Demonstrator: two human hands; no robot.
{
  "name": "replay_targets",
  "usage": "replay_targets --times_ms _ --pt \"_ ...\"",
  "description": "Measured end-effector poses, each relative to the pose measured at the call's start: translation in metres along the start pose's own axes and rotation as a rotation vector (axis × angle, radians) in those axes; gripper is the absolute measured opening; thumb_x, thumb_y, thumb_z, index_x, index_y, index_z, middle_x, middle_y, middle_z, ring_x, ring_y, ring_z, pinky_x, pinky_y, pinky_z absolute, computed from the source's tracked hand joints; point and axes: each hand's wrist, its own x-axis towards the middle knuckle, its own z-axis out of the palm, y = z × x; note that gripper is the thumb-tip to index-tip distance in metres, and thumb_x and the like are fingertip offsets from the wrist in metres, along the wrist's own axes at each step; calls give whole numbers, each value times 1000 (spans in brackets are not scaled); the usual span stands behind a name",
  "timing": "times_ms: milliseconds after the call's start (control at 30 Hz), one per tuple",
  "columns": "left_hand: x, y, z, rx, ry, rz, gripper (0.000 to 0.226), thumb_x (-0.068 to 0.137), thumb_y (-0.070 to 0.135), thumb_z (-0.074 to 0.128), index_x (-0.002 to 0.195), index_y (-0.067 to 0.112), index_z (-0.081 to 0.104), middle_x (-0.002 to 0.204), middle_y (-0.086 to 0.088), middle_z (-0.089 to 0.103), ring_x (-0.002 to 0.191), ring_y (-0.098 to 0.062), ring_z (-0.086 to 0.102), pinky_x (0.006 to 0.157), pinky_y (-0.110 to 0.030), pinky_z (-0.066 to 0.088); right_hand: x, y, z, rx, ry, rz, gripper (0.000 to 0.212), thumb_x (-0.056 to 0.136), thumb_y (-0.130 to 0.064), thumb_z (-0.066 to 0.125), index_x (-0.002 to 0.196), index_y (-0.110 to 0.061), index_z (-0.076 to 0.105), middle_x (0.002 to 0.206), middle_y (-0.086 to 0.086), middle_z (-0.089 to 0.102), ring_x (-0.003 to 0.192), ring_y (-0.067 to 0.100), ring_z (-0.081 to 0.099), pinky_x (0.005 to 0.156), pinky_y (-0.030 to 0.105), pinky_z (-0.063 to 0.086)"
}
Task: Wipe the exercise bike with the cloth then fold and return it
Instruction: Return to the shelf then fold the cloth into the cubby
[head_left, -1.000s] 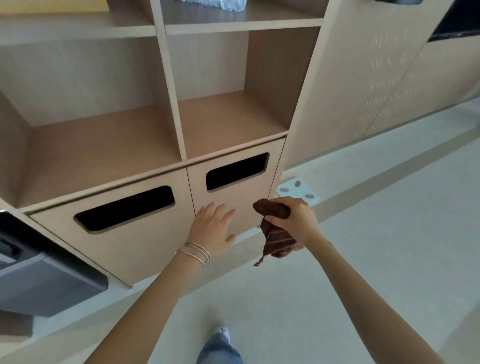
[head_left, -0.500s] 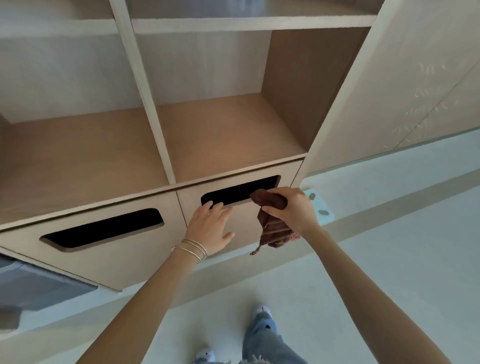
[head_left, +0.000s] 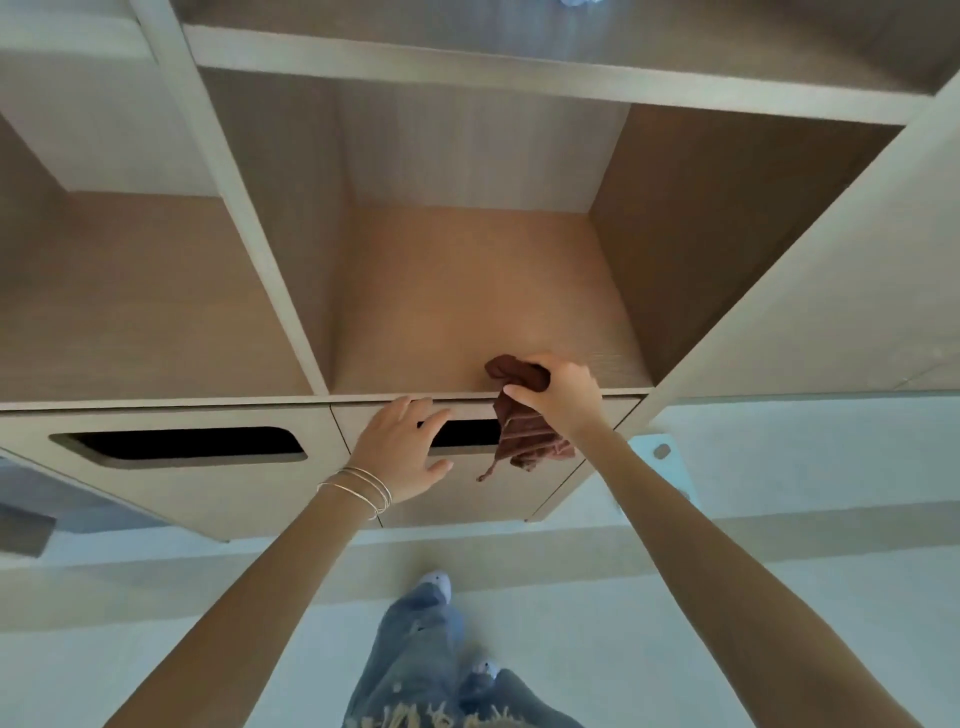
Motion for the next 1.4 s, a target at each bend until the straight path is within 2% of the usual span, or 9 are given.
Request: replay_targets --times_ms 167,367,500,600,700,1000,1100,1267,1400 --pt "48 -15 -20 -79 1 -32 64 87 44 53 143 25 27 146 -4 34 137 -30 23 110 -43 30 55 -17 3 -41 47 -26 42 76 -43 70 113 -25 62 110 -4 63 105 25 55 82 42 52" --pt "87 -32 -26 -48 -52 -51 66 88 46 49 145 26 22 148 -5 30 139 -27 21 111 -43 28 92 -11 23 -112 -151 89 55 78 -52 64 126 -26 52 123 2 52 116 32 49 88 46 48" --pt "100 -34 -23 -30 -81 -28 67 89 48 48 146 29 19 152 -6 25 141 -29 18 113 -44 26 82 7 16 -20 -102 62 55 79 -59 59 124 -29 51 126 -1 48 115 26 47 90 47 48" --pt "103 -26 -21 -69 -14 5 68 88 50 48 145 30 19 152 -3 24 140 -27 20 110 -44 28 67 33 1 34 -1 136 38 89 -46 53 119 -23 58 123 2 56 109 23 55 89 41 48" --pt "103 -12 -17 -97 50 73 69 87 52 49 146 28 20 154 1 21 139 -24 22 109 -42 30 58 51 -13 48 -40 186 22 92 -26 55 109 -19 66 114 0 68 95 14 62 82 27 46" --pt "116 21 -7 -82 207 126 82 82 61 50 147 22 19 157 1 18 143 -20 18 118 -39 11 60 61 -23 105 -119 108 26 89 -3 53 97 -20 71 102 -7 69 84 6 60 76 15 41" --pt "123 25 -6 -69 207 154 66 80 46 59 138 22 37 150 2 32 140 -19 26 118 -38 10 67 61 -26 87 -155 71 32 87 3 51 99 -19 71 103 -8 68 85 4 60 72 5 39" --pt "133 -23 -26 -93 298 140 51 69 4 67 114 27 61 133 6 56 133 -16 42 116 -46 15 83 55 -31 38 -125 -64 35 87 5 52 103 -20 71 109 -4 69 92 10 63 82 20 48" --pt "138 -56 -45 -25 217 162 60 74 -5 57 119 35 59 139 11 49 138 -12 32 118 -43 12 102 36 -24 11 -167 -184 36 85 0 60 113 -22 67 121 -4 63 109 14 58 97 32 46"
